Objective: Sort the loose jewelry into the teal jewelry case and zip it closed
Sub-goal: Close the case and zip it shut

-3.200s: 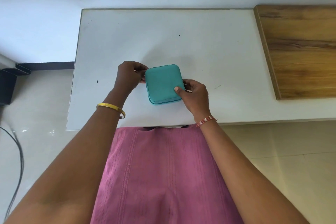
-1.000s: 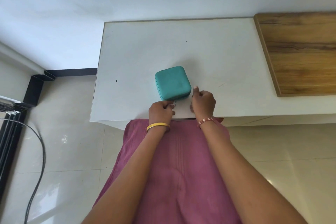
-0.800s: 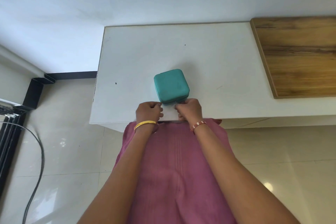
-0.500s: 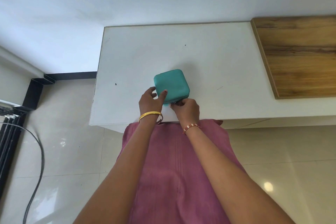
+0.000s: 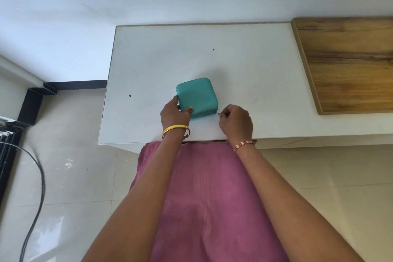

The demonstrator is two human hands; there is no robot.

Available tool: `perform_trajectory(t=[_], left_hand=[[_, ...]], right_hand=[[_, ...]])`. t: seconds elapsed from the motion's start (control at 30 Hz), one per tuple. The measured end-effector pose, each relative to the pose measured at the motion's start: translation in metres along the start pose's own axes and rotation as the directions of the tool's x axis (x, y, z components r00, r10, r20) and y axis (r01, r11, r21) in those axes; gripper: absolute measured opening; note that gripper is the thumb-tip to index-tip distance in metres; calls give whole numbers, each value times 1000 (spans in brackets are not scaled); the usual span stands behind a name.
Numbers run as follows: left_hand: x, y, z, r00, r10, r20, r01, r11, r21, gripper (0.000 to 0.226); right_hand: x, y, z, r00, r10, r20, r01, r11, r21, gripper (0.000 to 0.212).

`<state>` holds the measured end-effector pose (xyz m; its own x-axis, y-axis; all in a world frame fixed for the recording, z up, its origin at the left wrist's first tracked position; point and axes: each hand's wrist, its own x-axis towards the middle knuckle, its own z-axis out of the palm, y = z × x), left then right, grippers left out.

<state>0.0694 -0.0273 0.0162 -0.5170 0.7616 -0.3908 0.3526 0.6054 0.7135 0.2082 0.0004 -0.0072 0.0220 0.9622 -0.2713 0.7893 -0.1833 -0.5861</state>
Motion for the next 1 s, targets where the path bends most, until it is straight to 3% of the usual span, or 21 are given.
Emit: perform_trajectory(t=[0.17, 0.47, 0.67, 0.9, 1.0], left_hand=[[3, 1, -2, 1000, 18, 23, -18, 999, 35, 51], [10, 3, -5, 997, 20, 69, -24, 998, 65, 55], [18, 3, -5, 994, 24, 103, -35, 993, 115, 56], [22, -2, -2, 995, 28, 96, -42, 989, 140, 57], [22, -2, -4, 995, 24, 100, -37, 991, 128, 57]], right_hand=[[18, 3, -9, 995, -95, -34, 88, 983, -163, 14], [66, -18, -8, 967, -242, -82, 212, 939, -272, 16], [94, -39, -4, 922, -385, 37, 372, 856, -358, 20], [117, -49, -12, 833, -498, 240, 552, 767, -326, 16], [107, -46, -3, 887, -451, 104, 462, 867, -186, 18]])
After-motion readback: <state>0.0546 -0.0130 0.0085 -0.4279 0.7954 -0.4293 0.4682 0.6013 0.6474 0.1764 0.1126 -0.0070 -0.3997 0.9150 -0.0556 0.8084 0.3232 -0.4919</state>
